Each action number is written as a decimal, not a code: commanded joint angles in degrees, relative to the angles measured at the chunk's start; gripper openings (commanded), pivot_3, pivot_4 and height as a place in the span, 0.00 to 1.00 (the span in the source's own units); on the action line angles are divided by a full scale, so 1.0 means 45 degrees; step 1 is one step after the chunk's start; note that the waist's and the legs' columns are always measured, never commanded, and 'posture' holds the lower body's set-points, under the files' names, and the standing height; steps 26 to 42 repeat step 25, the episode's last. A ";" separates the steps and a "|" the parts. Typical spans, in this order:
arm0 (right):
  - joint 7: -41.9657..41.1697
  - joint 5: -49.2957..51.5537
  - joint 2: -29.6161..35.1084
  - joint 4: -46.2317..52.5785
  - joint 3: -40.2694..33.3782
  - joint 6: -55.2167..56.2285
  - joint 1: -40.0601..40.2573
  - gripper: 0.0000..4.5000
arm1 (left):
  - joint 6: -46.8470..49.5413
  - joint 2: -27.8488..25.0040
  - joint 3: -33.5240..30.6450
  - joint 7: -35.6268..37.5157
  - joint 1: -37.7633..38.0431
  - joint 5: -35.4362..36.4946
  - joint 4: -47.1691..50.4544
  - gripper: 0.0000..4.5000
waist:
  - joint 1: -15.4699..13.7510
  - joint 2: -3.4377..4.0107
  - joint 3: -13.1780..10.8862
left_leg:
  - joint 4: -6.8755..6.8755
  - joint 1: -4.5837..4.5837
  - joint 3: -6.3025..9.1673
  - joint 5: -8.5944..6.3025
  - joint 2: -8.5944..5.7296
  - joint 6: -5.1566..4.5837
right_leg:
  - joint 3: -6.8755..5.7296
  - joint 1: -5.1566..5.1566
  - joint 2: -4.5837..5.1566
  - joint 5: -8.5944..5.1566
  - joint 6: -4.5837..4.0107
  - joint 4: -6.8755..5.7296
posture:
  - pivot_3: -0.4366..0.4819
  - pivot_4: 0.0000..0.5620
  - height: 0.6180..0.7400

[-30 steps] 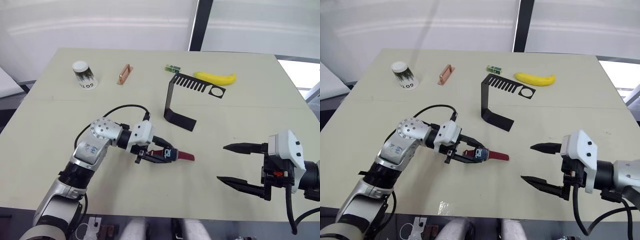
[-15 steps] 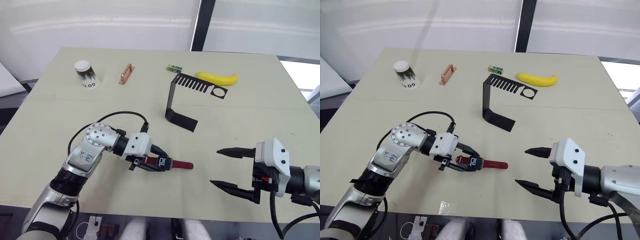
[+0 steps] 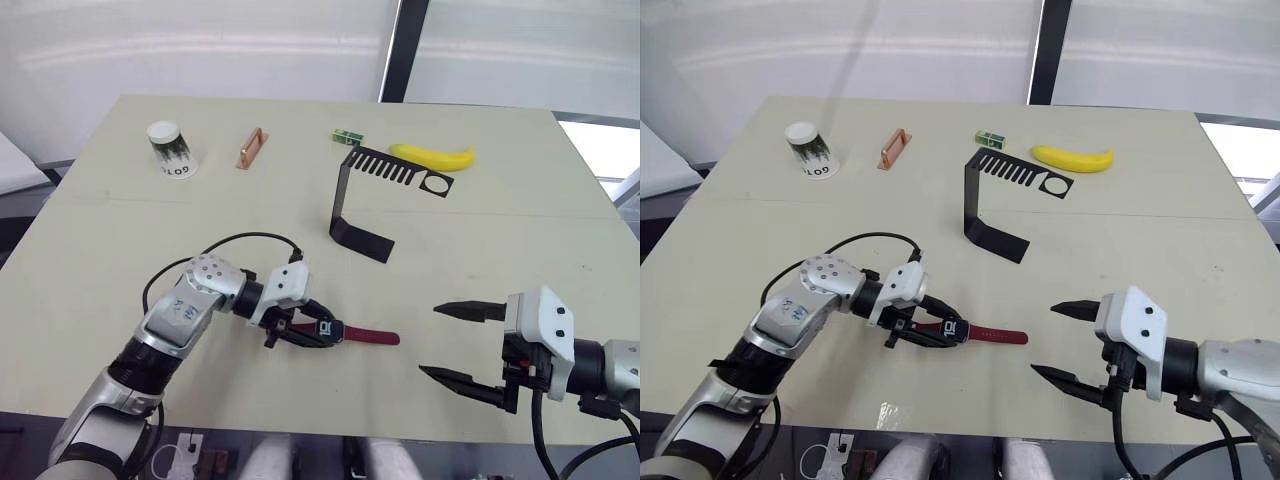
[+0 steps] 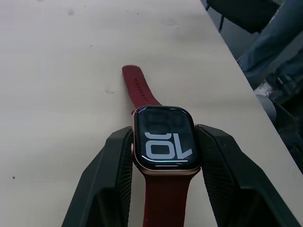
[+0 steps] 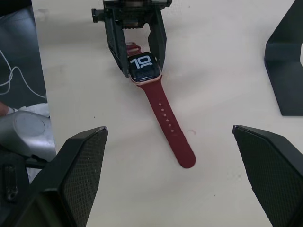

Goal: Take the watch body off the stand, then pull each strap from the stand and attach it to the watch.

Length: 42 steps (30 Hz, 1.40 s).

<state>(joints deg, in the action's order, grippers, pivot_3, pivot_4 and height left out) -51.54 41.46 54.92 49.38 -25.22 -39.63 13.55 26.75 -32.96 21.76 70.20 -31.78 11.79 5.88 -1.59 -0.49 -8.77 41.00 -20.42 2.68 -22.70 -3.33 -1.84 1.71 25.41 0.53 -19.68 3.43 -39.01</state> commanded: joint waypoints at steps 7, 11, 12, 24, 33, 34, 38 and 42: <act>-0.0336 -0.0691 0.0246 -0.0273 0.0086 0.0763 0.0101 1.00 | -0.0347 -0.0137 -0.0147 -0.0200 0.0330 -0.0206 -0.0249 0.87 | 0.0013 0.0000 0.0000 | 0.0004 0.0001 -0.0002 0.0000 0.0000 0.0001 | 0.0000 -0.0001 0.0000 0.0000 0.0000 -0.0005 | 0.48 0.27 1.00; -0.0960 -0.0524 0.0407 -0.0879 -0.0646 0.0868 0.0263 1.00 | 0.1012 -0.1602 -0.2222 0.0921 0.0530 0.1866 0.0509 0.99 | 0.0068 0.0000 -0.0002 | 0.0000 0.0002 -0.0002 0.0000 0.0004 0.0001 | 0.0000 0.0003 -0.0003 0.0000 -0.0001 -0.0004 | 0.48 0.27 1.00; -0.1184 -0.0281 0.0430 -0.1035 -0.1032 0.0758 0.0338 1.00 | 0.1390 -0.2220 -0.2956 0.1444 0.0661 0.2638 0.0755 0.99 | 0.0081 0.0001 -0.0001 | 0.0001 0.0002 -0.0004 0.0001 0.0004 0.0002 | 0.0000 0.0009 -0.0003 -0.0001 -0.0003 -0.0014 | 0.48 0.27 1.00; -0.4674 0.0425 0.1236 -0.3013 -0.4652 0.0614 0.1622 1.00 | 0.0857 -0.7392 -0.8124 0.3853 0.3006 0.4138 -0.0304 0.99 | -0.0001 0.0016 -0.0008 | -0.0036 0.0060 0.0010 -0.0014 0.0007 -0.0025 | -0.0008 -0.0094 0.0003 -0.0001 -0.0002 0.0081 | 0.48 0.27 1.00; -0.4740 0.0365 0.1232 -0.3099 -0.4682 0.0673 0.1589 1.00 | 0.0637 -0.7360 -0.8303 0.3888 0.3147 0.4248 -0.0308 0.99 | -0.0001 0.0016 -0.0008 | -0.0036 0.0060 0.0009 -0.0016 0.0007 -0.0028 | -0.0007 -0.0095 0.0003 -0.0001 -0.0002 0.0079 | 0.48 0.27 1.00; -0.4740 0.0365 0.1232 -0.3099 -0.4682 0.0673 0.1589 1.00 | 0.0637 -0.7360 -0.8303 0.3888 0.3147 0.4248 -0.0308 0.99 | -0.0001 0.0016 -0.0008 | -0.0036 0.0060 0.0009 -0.0016 0.0007 -0.0028 | -0.0007 -0.0095 0.0003 -0.0001 -0.0002 0.0079 | 0.48 0.27 1.00; -0.4740 0.0365 0.1232 -0.3099 -0.4682 0.0673 0.1589 1.00 | 0.0637 -0.7360 -0.8303 0.3888 0.3147 0.4248 -0.0308 0.99 | -0.0001 0.0016 -0.0008 | -0.0036 0.0060 0.0009 -0.0016 0.0007 -0.0028 | -0.0007 -0.0095 0.0003 -0.0001 -0.0002 0.0079 | 0.48 0.27 1.00; -0.4740 0.0365 0.1232 -0.3099 -0.4682 0.0673 0.1589 1.00 | 0.0637 -0.7360 -0.8303 0.3888 0.3147 0.4248 -0.0308 0.99 | -0.0001 0.0016 -0.0008 | -0.0036 0.0060 0.0009 -0.0016 0.0007 -0.0028 | -0.0007 -0.0095 0.0003 -0.0001 -0.0002 0.0079 | 0.48 0.27 1.00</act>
